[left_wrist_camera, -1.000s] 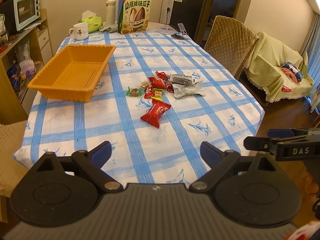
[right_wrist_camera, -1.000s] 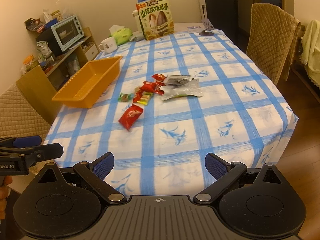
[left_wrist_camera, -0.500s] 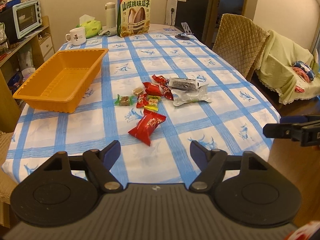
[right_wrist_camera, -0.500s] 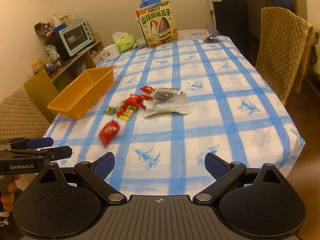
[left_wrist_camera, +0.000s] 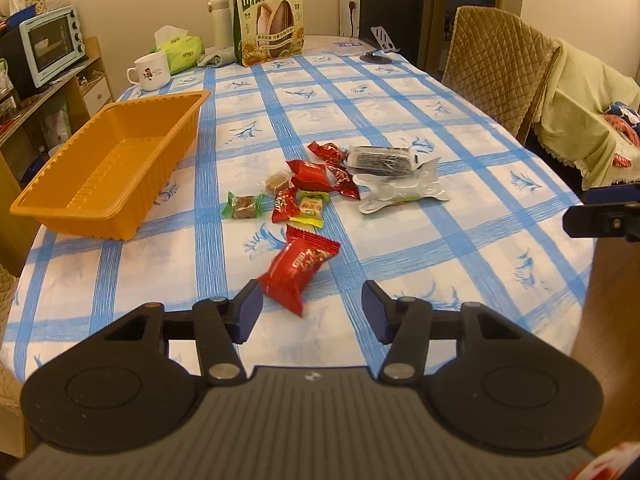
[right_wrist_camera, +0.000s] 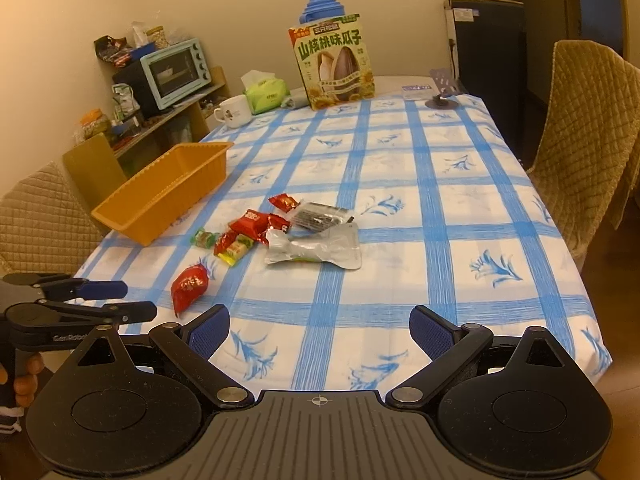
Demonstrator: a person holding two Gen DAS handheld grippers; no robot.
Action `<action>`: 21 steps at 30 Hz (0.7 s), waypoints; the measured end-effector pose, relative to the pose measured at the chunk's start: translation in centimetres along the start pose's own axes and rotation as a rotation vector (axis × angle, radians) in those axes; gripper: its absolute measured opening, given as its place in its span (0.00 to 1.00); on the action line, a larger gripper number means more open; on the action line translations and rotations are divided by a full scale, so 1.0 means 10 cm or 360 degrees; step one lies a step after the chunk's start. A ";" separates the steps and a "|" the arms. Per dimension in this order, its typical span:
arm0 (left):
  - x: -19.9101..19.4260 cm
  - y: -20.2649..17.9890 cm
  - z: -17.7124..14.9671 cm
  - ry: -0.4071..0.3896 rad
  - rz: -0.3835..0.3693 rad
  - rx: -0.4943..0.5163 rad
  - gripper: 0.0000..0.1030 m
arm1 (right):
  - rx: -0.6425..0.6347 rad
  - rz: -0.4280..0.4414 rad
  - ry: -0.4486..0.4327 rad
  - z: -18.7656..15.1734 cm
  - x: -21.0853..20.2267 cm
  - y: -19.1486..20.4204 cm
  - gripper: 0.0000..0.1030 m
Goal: Organize snacks
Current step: 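Reach the left tool to the red candy packet and close on it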
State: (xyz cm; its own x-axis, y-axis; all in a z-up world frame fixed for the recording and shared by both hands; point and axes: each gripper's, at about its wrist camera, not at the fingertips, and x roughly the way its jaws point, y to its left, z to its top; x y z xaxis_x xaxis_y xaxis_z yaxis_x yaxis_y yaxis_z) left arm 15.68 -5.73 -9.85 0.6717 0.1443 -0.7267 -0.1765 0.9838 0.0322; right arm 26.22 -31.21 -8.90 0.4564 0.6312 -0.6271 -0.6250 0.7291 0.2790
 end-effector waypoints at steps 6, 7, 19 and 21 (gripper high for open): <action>0.31 0.10 0.10 0.0051 -0.0020 0.0108 0.48 | 0.0013 -0.0012 -0.0022 0.07 0.10 -0.02 0.94; 0.36 0.11 0.11 0.0064 -0.0033 0.0123 0.46 | 0.0027 -0.0021 -0.0025 0.08 0.12 -0.03 0.93; 0.78 0.25 0.24 0.0184 -0.0211 0.0248 0.36 | 0.0056 -0.0092 0.0008 0.29 0.48 -0.02 0.84; 0.80 0.25 0.25 0.0196 -0.0228 0.0258 0.31 | 0.0024 -0.0087 0.0015 0.32 0.55 -0.01 0.82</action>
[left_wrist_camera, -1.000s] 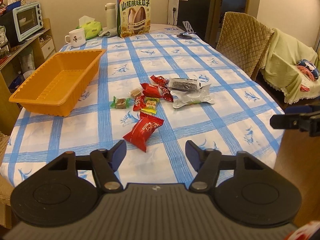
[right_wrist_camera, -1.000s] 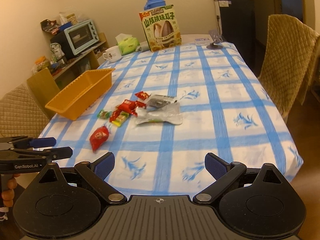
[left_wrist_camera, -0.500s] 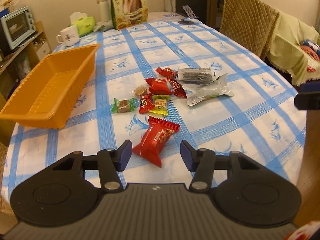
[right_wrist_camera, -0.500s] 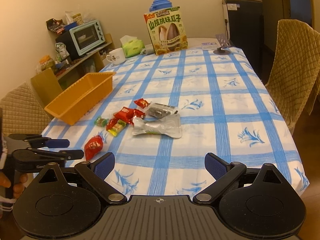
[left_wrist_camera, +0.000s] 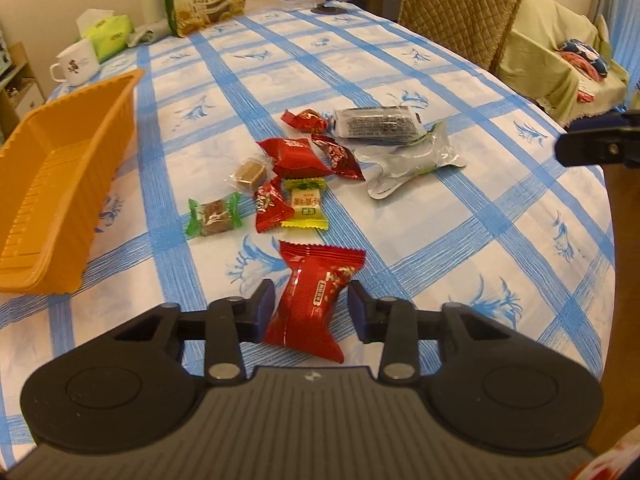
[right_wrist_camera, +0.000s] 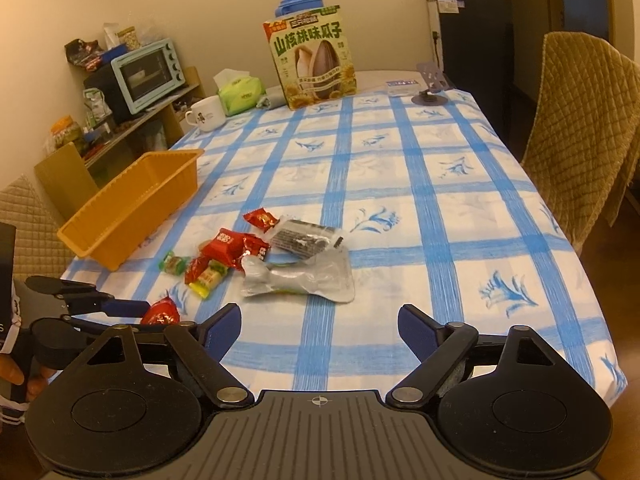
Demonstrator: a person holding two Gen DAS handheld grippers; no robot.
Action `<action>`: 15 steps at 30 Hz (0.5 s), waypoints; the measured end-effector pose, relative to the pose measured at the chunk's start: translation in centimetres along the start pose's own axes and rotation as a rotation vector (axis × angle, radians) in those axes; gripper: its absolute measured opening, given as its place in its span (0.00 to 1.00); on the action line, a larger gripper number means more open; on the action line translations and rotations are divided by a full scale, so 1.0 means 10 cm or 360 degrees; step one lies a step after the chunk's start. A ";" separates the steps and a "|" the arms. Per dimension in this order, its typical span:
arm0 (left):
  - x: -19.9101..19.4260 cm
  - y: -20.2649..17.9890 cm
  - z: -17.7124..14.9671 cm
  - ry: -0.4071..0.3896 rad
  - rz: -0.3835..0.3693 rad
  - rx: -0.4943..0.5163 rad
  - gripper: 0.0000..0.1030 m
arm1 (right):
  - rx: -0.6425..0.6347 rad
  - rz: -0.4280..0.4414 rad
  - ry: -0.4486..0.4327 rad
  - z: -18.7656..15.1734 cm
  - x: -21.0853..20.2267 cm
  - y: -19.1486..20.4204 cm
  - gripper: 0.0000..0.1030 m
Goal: Organize snacks
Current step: 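Reach the left tool to the red candy packet and close on it, then lift the red packet with the left tool while the right tool grasps the white-green bar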
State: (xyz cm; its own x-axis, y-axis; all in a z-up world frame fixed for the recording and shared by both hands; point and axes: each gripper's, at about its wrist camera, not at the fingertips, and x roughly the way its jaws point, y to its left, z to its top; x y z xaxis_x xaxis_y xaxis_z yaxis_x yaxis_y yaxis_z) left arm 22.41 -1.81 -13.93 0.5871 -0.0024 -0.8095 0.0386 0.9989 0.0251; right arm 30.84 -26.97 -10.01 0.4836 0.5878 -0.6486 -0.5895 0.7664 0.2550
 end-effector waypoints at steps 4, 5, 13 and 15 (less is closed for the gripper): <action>0.02 0.04 0.00 0.0002 -0.0038 -0.0033 0.23 | -0.0085 0.0023 0.0014 0.06 0.15 0.03 0.78; 0.01 0.05 0.00 0.0003 -0.0042 -0.0040 0.23 | -0.0103 0.0032 0.0018 0.07 0.19 0.03 0.77; -0.15 0.19 -0.03 -0.0022 0.0000 -0.0164 0.22 | -0.0295 0.0139 0.0058 0.25 0.63 0.10 0.70; -0.19 0.25 -0.05 -0.0027 0.0022 -0.0201 0.22 | -0.0339 0.0182 0.0074 0.30 0.76 0.12 0.69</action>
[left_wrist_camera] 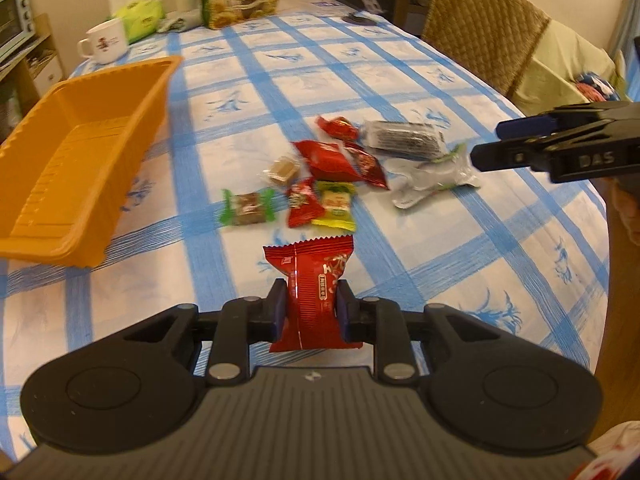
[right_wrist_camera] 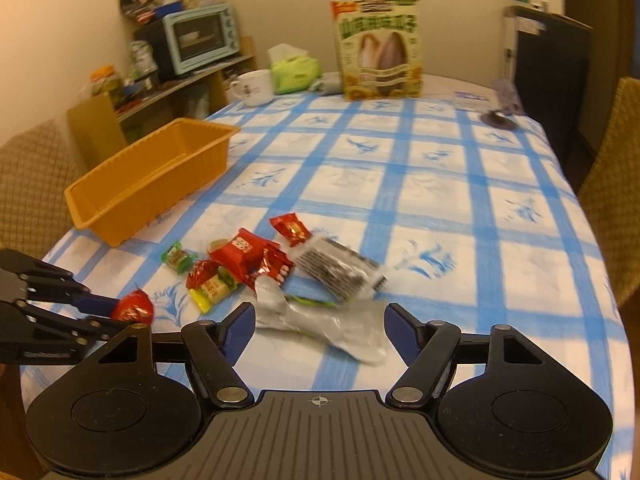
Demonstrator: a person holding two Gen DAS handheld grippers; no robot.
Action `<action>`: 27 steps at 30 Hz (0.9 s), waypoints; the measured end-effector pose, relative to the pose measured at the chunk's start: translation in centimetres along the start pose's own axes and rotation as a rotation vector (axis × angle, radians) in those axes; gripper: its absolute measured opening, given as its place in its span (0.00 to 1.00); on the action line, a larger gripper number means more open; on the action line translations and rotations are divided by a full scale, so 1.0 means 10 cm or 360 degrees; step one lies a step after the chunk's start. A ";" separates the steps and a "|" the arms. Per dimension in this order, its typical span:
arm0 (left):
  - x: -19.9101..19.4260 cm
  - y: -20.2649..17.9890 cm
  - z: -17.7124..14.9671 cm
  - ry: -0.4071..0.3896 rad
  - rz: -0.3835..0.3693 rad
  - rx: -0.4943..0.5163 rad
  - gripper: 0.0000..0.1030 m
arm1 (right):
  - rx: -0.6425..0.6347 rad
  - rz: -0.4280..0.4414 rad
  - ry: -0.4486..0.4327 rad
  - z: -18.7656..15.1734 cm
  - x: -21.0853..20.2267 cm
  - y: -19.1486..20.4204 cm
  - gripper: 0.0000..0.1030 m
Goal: Organize snacks
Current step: 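Lift the red packet with the left tool while the right tool grasps the white-green bar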
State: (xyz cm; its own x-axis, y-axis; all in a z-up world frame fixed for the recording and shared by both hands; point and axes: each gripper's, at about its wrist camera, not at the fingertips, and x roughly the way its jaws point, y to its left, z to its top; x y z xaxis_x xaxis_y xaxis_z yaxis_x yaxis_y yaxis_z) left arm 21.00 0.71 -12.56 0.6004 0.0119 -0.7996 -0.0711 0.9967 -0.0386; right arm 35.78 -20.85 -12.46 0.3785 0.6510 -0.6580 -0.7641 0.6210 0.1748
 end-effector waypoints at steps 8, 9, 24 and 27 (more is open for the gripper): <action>-0.15 0.22 -0.04 -0.0013 0.0084 -0.0140 0.22 | -0.0161 0.0151 0.0113 0.17 0.45 -0.03 0.68; -0.17 0.23 -0.05 -0.0014 0.0087 -0.0153 0.22 | -0.0182 0.0166 0.0134 0.17 0.49 -0.03 0.68; -0.28 0.28 -0.08 -0.0026 0.0099 -0.0233 0.22 | -0.0287 0.0246 0.0387 0.01 0.62 0.07 0.29; -0.30 0.27 -0.08 -0.0036 0.0097 -0.0238 0.22 | -0.0212 0.0228 0.0366 0.00 0.60 0.07 0.28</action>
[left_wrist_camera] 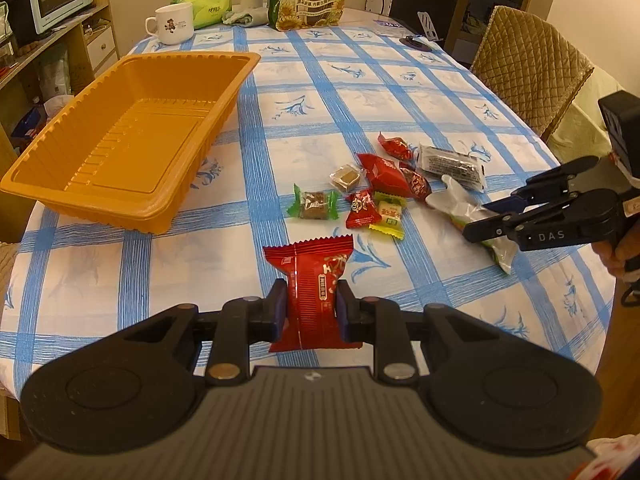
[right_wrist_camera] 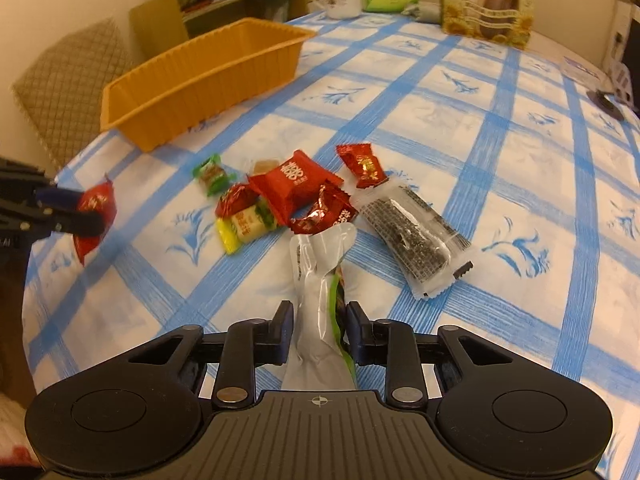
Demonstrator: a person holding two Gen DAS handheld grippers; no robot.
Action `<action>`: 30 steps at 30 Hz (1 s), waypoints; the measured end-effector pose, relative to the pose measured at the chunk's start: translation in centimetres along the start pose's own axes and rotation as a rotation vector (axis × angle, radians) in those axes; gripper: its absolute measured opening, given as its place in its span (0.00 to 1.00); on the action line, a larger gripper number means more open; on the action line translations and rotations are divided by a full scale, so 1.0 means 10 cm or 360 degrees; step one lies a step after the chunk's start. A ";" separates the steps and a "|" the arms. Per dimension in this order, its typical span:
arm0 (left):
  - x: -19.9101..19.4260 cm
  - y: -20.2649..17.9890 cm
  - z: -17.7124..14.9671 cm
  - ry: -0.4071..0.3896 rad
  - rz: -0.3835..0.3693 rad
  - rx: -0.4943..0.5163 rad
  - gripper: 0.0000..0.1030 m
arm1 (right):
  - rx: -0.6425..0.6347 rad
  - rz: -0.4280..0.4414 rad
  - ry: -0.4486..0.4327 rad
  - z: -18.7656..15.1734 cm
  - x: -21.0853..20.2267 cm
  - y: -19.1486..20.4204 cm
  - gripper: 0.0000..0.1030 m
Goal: Organize snacks
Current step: 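Lift the red packet with the left tool while the right tool grasps the white-green bar, then carry both snacks over the orange basket and open both tools to drop them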
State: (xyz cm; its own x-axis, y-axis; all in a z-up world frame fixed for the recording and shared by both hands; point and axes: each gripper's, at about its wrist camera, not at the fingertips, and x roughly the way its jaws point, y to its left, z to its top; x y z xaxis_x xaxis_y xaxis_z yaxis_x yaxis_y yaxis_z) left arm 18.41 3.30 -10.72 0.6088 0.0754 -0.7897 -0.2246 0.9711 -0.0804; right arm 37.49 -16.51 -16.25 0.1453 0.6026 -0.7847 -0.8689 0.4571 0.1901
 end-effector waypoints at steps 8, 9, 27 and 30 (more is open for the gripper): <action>-0.12 0.03 0.04 -0.0035 -0.0009 -0.0011 0.22 | 0.0166 -0.0055 -0.0025 0.04 -0.07 0.11 0.24; -0.14 0.04 0.06 -0.0038 -0.0009 -0.0014 0.22 | 0.0200 -0.0057 -0.0038 0.06 -0.11 0.13 0.24; -0.57 0.65 0.54 -0.0189 0.0089 -0.0082 0.22 | 0.0429 0.0201 -0.0162 0.83 -0.32 0.87 0.24; -0.59 0.86 0.65 -0.0216 0.0134 -0.0096 0.22 | 0.0443 0.0257 -0.0188 1.04 -0.25 1.00 0.24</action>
State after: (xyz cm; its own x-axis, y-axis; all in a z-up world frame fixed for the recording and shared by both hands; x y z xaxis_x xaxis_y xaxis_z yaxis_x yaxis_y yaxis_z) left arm 17.80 12.65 -2.76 0.6819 0.1900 -0.7063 -0.3221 0.9450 -0.0568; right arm 33.39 -6.58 -6.27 0.0841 0.7459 -0.6607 -0.7249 0.5007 0.4730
